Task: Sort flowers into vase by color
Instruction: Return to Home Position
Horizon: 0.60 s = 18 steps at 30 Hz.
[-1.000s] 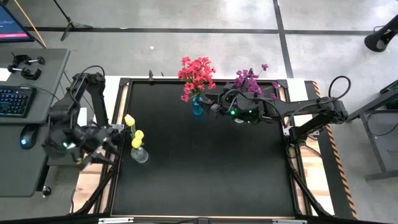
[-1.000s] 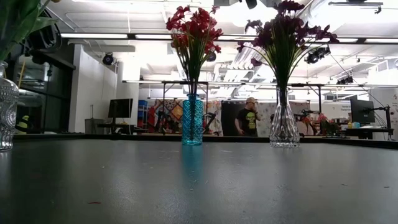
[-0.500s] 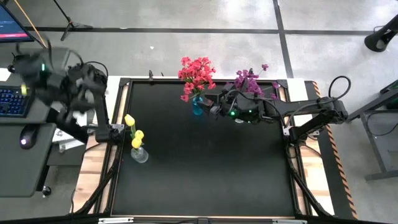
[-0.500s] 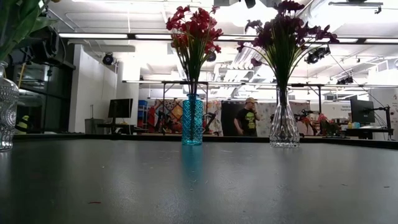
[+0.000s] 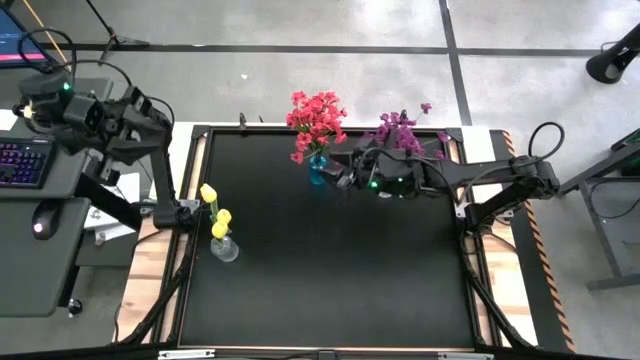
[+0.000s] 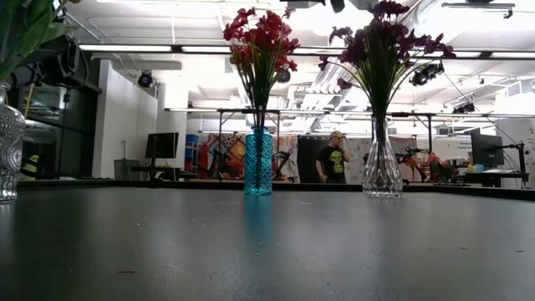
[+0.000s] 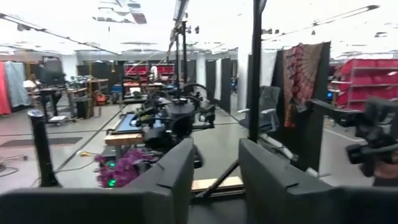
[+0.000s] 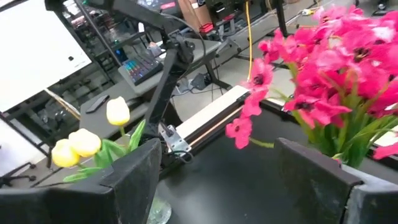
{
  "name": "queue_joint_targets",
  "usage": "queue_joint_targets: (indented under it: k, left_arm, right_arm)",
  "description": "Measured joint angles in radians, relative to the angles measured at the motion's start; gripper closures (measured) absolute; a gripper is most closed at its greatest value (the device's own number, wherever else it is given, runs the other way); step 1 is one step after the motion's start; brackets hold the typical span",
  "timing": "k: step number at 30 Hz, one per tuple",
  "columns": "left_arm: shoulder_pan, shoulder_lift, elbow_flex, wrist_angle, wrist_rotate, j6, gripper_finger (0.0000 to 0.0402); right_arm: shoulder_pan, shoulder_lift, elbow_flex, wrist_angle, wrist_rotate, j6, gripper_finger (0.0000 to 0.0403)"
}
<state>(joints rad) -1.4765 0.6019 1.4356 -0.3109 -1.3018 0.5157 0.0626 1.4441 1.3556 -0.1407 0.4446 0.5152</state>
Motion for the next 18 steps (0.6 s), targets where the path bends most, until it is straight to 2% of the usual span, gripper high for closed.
queue_joint_targets:
  k: [7,11,18]
  left_arm:
    - [0.0,0.001,-0.127,0.09,0.008,-0.033,0.039]
    - [0.02,0.014,-0.191,0.234,0.04,-0.016,0.0396]
    - [0.121,0.155,-0.21,0.41,0.214,0.003,0.0401]
  right_arm:
    - [-0.044,0.0,0.0,0.001,0.0,0.0,0.0105]
    - [-0.071,0.0,0.0,0.002,-0.002,0.009,0.0105]
    - [-0.101,0.0,0.0,0.006,-0.024,0.011,0.0105]
